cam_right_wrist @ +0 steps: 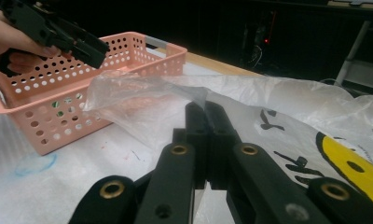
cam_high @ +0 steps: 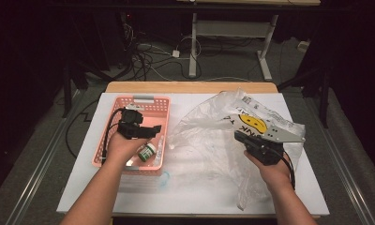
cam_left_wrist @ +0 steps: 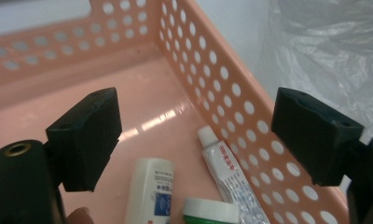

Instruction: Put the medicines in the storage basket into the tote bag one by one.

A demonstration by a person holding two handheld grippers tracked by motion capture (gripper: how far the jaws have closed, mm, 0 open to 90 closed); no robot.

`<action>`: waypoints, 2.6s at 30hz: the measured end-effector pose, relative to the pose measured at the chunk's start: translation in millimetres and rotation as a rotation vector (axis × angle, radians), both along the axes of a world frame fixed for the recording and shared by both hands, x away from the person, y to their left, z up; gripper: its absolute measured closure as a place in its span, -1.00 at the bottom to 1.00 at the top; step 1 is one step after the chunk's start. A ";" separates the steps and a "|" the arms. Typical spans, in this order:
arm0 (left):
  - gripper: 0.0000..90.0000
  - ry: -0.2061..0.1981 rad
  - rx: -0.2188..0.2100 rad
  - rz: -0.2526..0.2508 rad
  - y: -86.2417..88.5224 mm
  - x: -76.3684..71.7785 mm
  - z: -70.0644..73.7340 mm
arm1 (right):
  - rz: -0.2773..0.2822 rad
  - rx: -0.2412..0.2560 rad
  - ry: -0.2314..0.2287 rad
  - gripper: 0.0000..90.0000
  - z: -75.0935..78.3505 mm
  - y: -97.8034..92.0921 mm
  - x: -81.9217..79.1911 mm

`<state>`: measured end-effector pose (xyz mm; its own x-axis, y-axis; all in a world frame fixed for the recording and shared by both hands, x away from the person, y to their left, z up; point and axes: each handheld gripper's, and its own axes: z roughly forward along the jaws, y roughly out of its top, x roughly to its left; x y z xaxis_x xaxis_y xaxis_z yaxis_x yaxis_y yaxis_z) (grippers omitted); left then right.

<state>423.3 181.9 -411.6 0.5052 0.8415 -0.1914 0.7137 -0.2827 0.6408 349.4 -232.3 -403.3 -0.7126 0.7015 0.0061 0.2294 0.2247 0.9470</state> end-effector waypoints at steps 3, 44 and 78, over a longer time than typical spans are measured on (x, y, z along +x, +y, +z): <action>-0.49 0.043 0.016 -0.018 -1.9 3.7 -5.8 | 0.009 -0.011 -0.003 1.00 -0.2 2.3 -1.7; -0.09 0.148 0.278 -0.019 -27.9 34.5 -31.5 | 0.011 -0.014 -0.001 1.00 0.4 2.6 -2.5; 0.51 0.082 0.265 -0.034 -44.1 44.3 -33.4 | 0.011 -0.024 0.005 1.00 -2.1 4.2 -3.0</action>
